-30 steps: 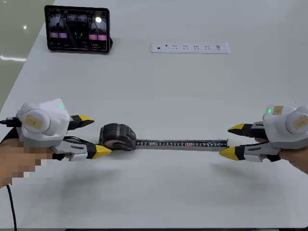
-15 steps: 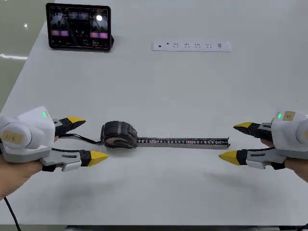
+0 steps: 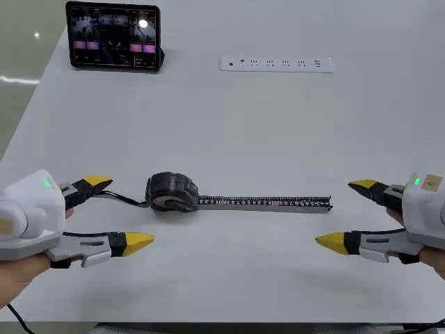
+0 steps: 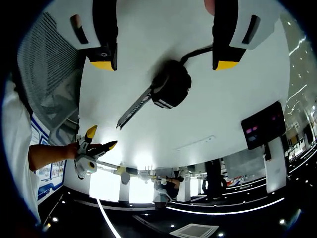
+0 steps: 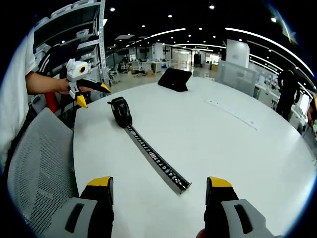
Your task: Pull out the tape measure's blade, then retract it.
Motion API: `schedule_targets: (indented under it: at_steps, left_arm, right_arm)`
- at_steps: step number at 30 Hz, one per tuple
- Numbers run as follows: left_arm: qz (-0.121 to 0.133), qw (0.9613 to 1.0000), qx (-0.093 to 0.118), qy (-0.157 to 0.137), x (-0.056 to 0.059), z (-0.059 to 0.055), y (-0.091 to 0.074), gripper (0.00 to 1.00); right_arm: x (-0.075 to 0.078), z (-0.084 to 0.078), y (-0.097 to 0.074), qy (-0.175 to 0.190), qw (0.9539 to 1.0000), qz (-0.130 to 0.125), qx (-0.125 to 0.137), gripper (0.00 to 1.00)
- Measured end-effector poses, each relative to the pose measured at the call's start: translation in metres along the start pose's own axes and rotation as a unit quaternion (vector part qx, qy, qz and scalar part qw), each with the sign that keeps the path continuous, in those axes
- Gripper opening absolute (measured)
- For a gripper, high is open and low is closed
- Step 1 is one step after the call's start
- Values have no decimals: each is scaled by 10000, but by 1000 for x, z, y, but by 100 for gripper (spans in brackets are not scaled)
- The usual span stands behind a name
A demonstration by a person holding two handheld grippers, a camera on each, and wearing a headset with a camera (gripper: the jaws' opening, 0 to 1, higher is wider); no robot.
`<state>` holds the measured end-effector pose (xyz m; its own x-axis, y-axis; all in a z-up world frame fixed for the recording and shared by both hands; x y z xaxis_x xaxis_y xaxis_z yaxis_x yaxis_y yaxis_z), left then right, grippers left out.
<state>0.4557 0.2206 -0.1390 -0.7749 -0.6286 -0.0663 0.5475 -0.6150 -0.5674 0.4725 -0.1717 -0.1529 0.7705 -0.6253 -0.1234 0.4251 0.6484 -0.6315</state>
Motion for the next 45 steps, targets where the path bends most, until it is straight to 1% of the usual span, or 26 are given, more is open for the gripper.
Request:
schedule_targets:
  at_steps: [6, 11, 13, 15, 18, 22, 24, 27, 30, 36, 39, 45]
  left_arm:
    - [97, 9999, 44, -110, 8, -4, -7, 79]
    - [225, 9994, 109, -243, 17, -7, -12, 80]
    - [378, 9989, 145, -231, 19, -9, -14, 80]
    - [364, 9987, 151, -320, 22, -11, -15, 81]
    - [410, 9985, 150, -338, 26, -13, -16, 81]
    - [479, 9977, 193, -445, 30, -16, -18, 82]
    - [446, 9978, 165, -471, 34, -18, -17, 82]
    - [453, 9978, 133, -476, 37, -19, -17, 83]
    - [507, 9969, 187, -567, 38, -20, -17, 84]
    - [559, 9967, 187, -561, 45, -23, -17, 85]
    - [562, 9965, 159, -603, 46, -28, -18, 85]
    - [555, 9963, 143, -643, 49, -31, -19, 86]
  right_arm:
    - [-7, -2, -6, 32, 9999, -92, 115, 78]
    - [-13, -4, -11, 44, 9996, -190, 206, 80]
    - [-15, -4, -12, 69, 9994, -214, 268, 81]
    - [-19, -4, -12, 64, 9993, -228, 301, 82]
    - [-23, -6, -11, 49, 9991, -267, 335, 82]
    - [-25, -10, -11, 147, 9985, -320, 429, 83]
    - [-28, -11, -11, 219, 9982, -319, 448, 83]
    - [-30, -12, -12, 249, 9976, -360, 545, 84]
    - [-33, -16, -11, 271, 9975, -373, 535, 85]
    - [-40, -27, -10, 266, 9978, -384, 473, 88]
    - [-44, -31, -10, 293, 9977, -399, 462, 88]
    - [-48, -35, -10, 326, 9978, -387, 432, 89]
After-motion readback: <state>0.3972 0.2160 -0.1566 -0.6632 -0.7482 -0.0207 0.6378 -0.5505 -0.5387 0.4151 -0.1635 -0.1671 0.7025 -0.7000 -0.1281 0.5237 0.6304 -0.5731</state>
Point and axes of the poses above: the centre of the closed fingertips' face, and the gripper's own axes: y roughly forward along the fingers, x roughly to its right, z roughly out of its top, the point moved 7 cm from there along -y, roughly backward along the fingers, and after that the axes turned 7 degrees about y, right-handed, at the moved point
